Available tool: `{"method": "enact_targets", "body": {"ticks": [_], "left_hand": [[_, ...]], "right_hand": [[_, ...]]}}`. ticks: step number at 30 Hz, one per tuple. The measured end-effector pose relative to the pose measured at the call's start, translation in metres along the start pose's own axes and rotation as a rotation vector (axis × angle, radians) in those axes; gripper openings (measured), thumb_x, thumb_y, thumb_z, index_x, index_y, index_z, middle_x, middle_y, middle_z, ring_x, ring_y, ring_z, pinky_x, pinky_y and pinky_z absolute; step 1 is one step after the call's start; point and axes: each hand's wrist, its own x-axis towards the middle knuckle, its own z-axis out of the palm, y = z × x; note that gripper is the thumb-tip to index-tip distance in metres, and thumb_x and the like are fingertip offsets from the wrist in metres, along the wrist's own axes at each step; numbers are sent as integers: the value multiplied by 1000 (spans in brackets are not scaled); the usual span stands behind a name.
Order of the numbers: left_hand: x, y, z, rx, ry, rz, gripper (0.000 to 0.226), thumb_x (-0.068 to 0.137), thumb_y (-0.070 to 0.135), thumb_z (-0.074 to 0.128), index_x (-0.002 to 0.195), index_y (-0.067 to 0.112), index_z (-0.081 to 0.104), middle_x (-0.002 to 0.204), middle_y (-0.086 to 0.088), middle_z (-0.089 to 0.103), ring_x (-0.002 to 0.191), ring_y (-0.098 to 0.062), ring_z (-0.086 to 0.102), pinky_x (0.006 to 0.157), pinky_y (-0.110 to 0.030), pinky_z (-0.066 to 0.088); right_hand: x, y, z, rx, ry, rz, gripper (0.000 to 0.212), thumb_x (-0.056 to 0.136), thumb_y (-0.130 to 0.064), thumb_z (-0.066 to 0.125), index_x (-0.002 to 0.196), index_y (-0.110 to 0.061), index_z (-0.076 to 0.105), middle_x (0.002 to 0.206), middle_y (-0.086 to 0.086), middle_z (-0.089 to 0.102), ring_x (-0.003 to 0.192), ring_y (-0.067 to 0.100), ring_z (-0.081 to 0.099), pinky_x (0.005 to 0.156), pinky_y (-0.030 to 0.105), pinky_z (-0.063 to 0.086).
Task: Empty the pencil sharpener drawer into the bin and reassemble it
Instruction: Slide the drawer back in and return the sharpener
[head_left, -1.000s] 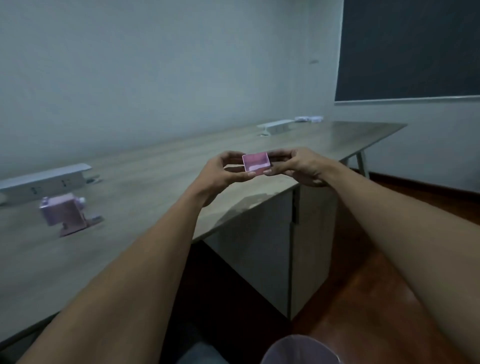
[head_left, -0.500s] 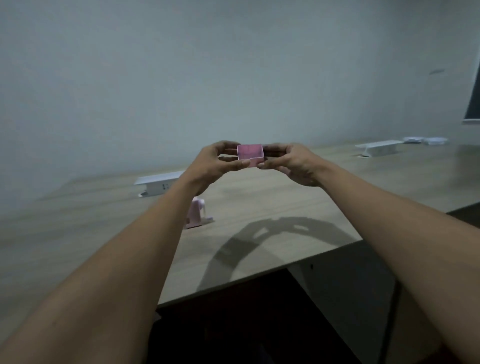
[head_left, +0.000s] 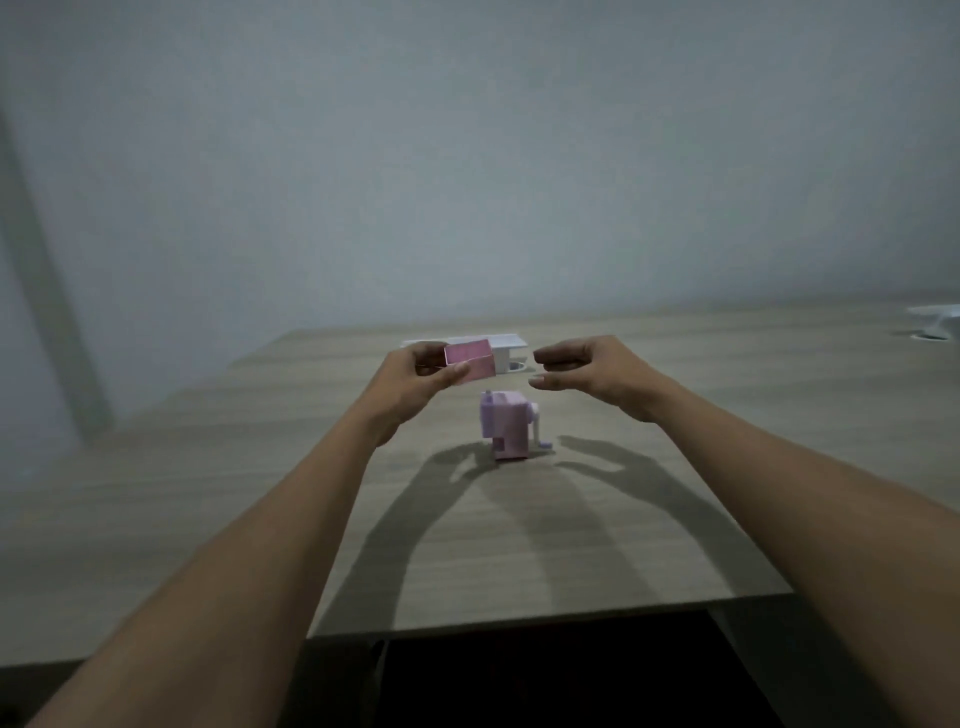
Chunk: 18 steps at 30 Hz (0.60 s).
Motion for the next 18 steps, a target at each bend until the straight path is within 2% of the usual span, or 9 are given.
{"method": "enact_targets", "body": {"ticks": [3,6,8,13,15,18], "left_hand": [[-7,-26,-13,1,34,-59,33,93,16,73,125,7,67,115,-9,74,98,-15,68,78,-10,53],[-14,-50,-20,18,17,-129,39,92,15,74,128,3,66,117,-10,74,106,-20,70,88,-19,54],[-18,-62,-21,34,-3,-186,43,91,17,75,131,1,66,119,-13,74,111,-24,70,92,-24,54],[-26,-71,-15,103,-108,-280,38,93,21,74,126,4,68,106,-8,75,83,-17,66,72,-27,55],[-28,-72,-10,85,-133,-292,36,93,19,73,124,2,70,92,-5,74,69,-12,59,60,-20,50],[-27,-71,-3,78,-126,-298,35,93,19,73,124,3,70,89,-4,73,61,-4,60,53,-12,48]], "right_hand": [[9,14,16,-30,-38,3,59,80,-12,85,135,-4,65,129,6,70,119,11,63,90,15,49],[11,24,31,-21,-49,18,59,80,-10,84,135,-3,65,133,9,68,122,13,63,85,11,53],[14,31,37,-17,-60,7,57,81,-6,83,134,0,65,130,11,69,117,16,65,79,5,53],[16,39,42,-11,-71,2,54,81,-4,83,132,2,66,125,12,72,105,17,70,72,4,53],[17,40,42,-11,-72,8,54,81,-3,82,132,3,66,124,12,72,103,18,70,70,4,52],[18,40,42,-2,-82,18,54,81,-2,82,132,2,66,122,12,72,101,19,70,69,4,53]]}}
